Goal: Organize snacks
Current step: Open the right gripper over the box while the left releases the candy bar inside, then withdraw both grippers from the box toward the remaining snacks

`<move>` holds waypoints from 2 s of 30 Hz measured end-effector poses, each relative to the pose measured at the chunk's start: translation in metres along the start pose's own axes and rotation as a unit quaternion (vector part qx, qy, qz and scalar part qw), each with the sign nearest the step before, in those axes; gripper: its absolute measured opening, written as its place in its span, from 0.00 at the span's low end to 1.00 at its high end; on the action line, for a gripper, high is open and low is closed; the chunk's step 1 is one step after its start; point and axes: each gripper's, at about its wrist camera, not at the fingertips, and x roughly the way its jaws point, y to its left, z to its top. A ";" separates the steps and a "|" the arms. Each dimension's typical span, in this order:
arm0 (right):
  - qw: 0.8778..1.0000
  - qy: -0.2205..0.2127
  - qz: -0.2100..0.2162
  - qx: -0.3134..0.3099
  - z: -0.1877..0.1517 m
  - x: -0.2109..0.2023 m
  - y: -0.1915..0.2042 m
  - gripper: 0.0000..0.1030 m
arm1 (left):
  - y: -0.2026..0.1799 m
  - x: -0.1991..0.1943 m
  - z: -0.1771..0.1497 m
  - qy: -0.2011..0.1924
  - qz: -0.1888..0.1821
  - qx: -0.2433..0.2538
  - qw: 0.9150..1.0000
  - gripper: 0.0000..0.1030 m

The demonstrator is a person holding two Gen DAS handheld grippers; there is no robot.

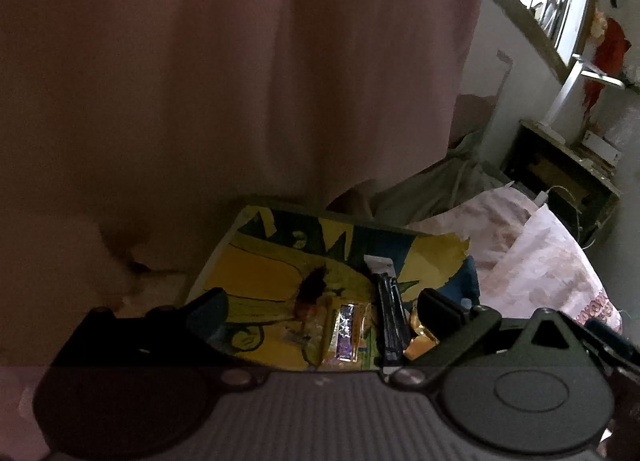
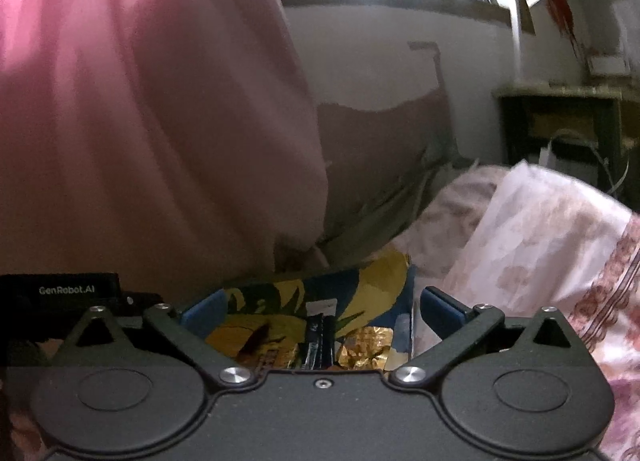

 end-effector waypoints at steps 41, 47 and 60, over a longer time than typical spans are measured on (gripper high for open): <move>0.990 0.054 0.029 -0.125 -0.087 -0.135 0.077 0.99 | 0.072 -0.118 -0.126 0.005 0.027 0.101 0.994 1.00; 0.987 0.086 0.039 -0.127 -0.097 -0.124 0.080 0.99 | 0.075 -0.106 -0.145 0.032 0.023 0.110 0.993 1.00; 0.979 0.150 0.034 -0.135 -0.117 -0.093 0.084 0.99 | 0.075 -0.077 -0.152 0.073 0.019 0.124 0.989 1.00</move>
